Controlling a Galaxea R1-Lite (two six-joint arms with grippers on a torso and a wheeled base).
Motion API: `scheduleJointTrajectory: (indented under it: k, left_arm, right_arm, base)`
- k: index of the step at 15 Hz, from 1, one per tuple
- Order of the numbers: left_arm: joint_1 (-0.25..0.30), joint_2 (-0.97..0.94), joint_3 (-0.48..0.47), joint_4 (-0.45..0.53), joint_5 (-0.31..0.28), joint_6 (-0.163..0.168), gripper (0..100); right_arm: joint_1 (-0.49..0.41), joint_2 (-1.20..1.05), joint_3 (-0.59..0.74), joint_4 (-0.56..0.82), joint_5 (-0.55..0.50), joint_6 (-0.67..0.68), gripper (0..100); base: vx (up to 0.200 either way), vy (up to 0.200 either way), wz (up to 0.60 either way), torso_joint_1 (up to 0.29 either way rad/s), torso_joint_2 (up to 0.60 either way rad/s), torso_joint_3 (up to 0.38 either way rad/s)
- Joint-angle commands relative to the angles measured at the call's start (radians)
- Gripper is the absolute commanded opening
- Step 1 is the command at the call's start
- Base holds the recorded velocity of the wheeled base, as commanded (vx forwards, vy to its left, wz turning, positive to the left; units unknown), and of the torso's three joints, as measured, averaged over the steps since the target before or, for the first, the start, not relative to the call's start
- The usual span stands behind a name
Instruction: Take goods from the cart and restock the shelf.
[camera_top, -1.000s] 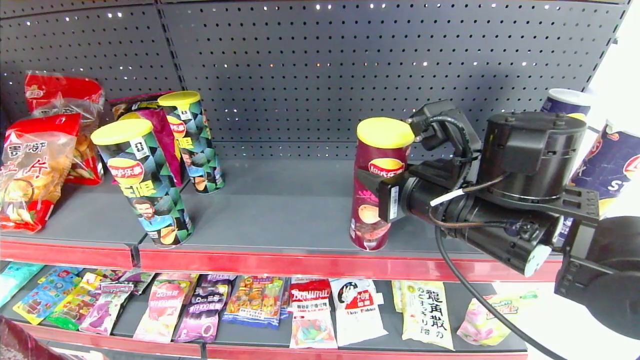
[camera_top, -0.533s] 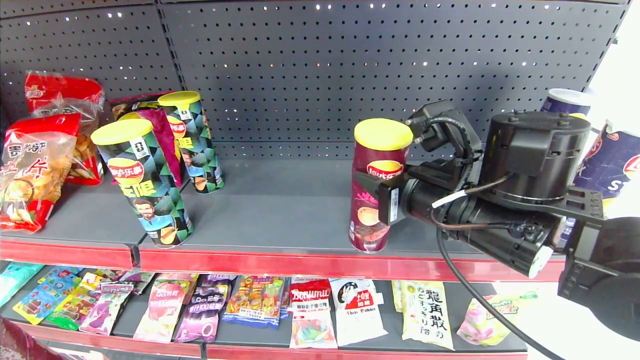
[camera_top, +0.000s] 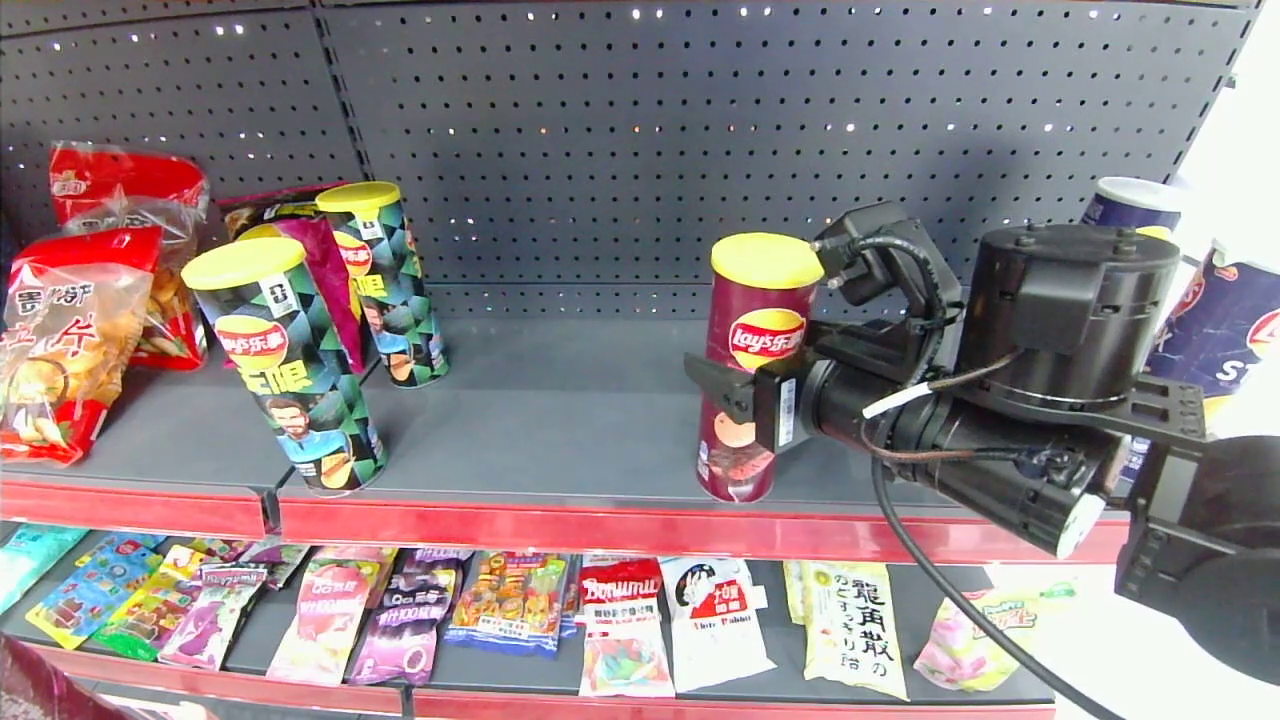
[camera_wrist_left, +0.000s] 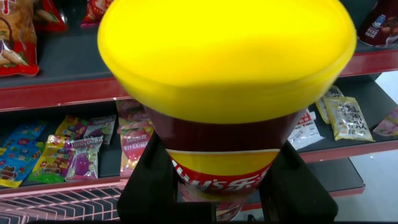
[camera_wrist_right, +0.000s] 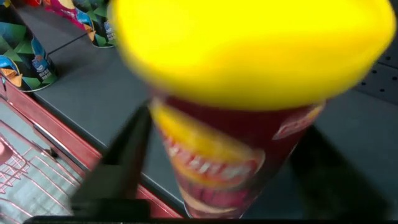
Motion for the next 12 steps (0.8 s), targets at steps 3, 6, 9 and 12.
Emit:
scheduleJointTrajectory:
  k: [3,6,9,12]
  left_arm:
    - [0.0,0.004,0.001,0.0,-0.001,0.0,0]
    - [0.0,0.006,0.0,0.0,-0.001,0.0,0]
    - [0.0,0.007,0.001,0.0,-0.003,0.0,0]
    - [0.0,0.007,0.003,0.001,-0.006,0.0,0]
  right_arm:
    - [0.0,-0.017,0.016,-0.002,-0.003,0.002,100]
    - [0.0,-0.068,0.074,-0.002,-0.004,0.005,100]
    - [0.002,-0.16,0.174,-0.002,-0.006,0.0,100]
    - [0.052,-0.324,0.335,-0.001,-0.006,-0.003,100]
  base:
    - [0.0,0.0,0.0,0.0,0.0,0.0]
    - [0.0,0.0,0.0,0.0,0.0,0.0]
    - [0.0,0.0,0.0,0.0,0.0,0.0]
    - [0.0,0.0,0.0,0.0,0.0,0.0]
